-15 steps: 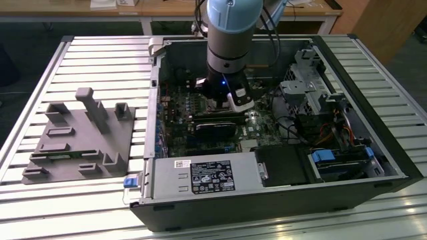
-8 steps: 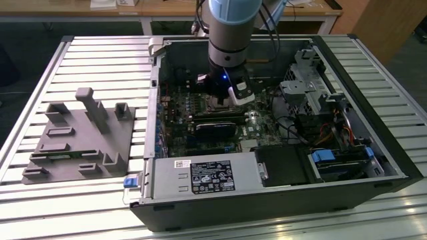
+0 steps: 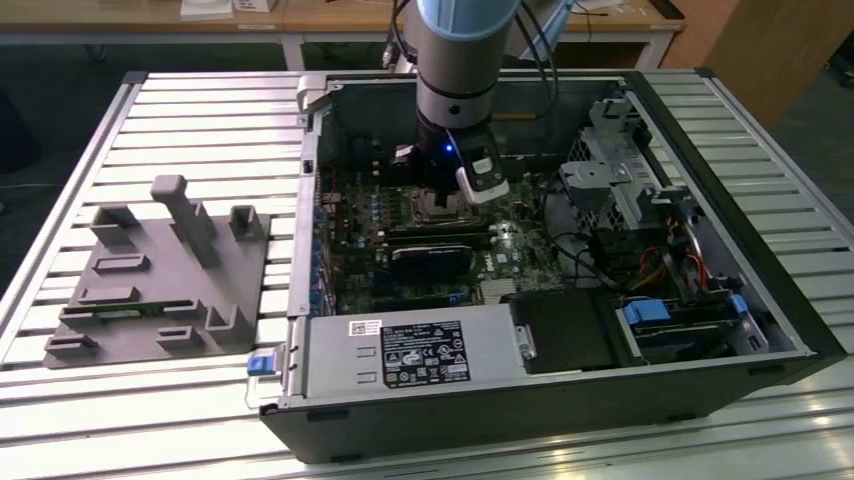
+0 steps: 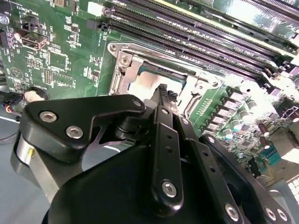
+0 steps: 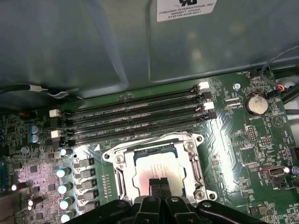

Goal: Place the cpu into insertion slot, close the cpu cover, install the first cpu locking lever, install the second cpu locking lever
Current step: 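Install the second cpu locking lever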

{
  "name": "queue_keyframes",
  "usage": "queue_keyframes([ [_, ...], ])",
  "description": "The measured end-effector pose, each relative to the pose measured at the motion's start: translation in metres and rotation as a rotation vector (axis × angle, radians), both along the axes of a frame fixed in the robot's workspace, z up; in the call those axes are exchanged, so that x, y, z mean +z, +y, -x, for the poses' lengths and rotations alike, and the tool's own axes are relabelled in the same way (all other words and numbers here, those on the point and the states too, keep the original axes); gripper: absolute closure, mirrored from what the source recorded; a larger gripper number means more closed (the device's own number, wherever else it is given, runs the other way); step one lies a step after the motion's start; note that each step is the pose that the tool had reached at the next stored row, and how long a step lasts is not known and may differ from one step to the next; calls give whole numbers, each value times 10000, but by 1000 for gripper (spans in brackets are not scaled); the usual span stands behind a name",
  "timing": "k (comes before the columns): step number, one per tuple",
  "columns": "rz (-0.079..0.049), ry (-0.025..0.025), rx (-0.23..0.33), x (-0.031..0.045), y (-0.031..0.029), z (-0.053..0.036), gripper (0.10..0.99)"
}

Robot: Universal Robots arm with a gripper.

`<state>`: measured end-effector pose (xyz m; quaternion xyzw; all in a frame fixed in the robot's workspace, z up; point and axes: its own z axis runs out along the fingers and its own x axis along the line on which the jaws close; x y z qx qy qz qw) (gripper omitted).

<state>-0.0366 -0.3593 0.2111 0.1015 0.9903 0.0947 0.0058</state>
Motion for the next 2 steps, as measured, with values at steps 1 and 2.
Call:
queue_keyframes([
  [1,1,0,0,0,0,0,980],
  [2,1,0,0,0,0,0,980],
])
